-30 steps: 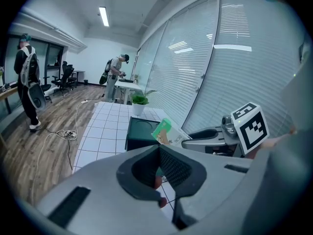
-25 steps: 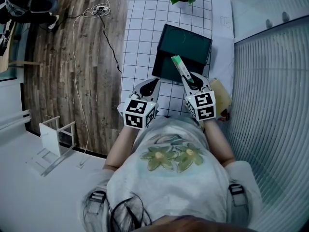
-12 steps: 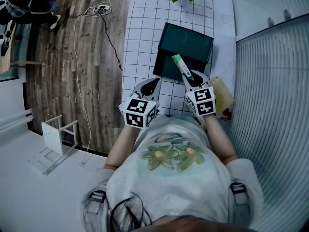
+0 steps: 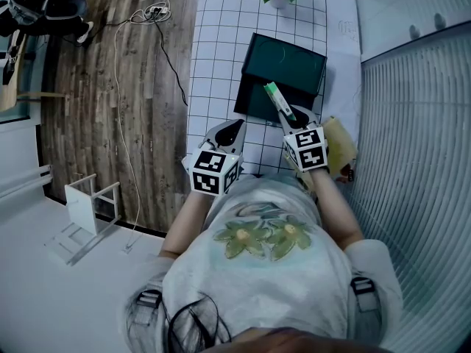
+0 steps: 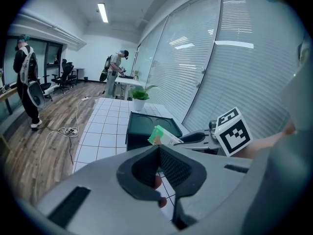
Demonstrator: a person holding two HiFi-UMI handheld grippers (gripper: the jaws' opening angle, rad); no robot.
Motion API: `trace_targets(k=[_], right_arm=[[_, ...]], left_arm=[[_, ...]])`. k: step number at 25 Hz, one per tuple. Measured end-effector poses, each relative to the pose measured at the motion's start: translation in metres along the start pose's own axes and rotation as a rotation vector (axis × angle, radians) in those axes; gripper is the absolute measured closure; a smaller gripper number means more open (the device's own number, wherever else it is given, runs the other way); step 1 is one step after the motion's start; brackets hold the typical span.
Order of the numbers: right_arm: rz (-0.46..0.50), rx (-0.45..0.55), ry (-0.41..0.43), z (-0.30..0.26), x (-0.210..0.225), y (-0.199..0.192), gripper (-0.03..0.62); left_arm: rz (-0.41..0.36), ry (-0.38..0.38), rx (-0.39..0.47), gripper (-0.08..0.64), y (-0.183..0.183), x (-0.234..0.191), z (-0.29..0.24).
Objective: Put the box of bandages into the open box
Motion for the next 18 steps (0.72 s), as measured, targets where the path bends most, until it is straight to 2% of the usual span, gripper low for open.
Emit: trace_targets(k=[18], right_arm=[[0.001,-0.031,-0.005,-0.014,0.003,-0.005,0.497]], left_arm=[[0.003,-0.001,-0.01,0.552,-0.001,-0.001,-0.004]])
Point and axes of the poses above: the fingertips, and each gripper's own axes: z backward along the fingers, x to its right, y out of its top, the point moved 8 cm from there along z, backward along the fingers, and after that the axes turned 6 degrees about -y, right-handed, at the moved point
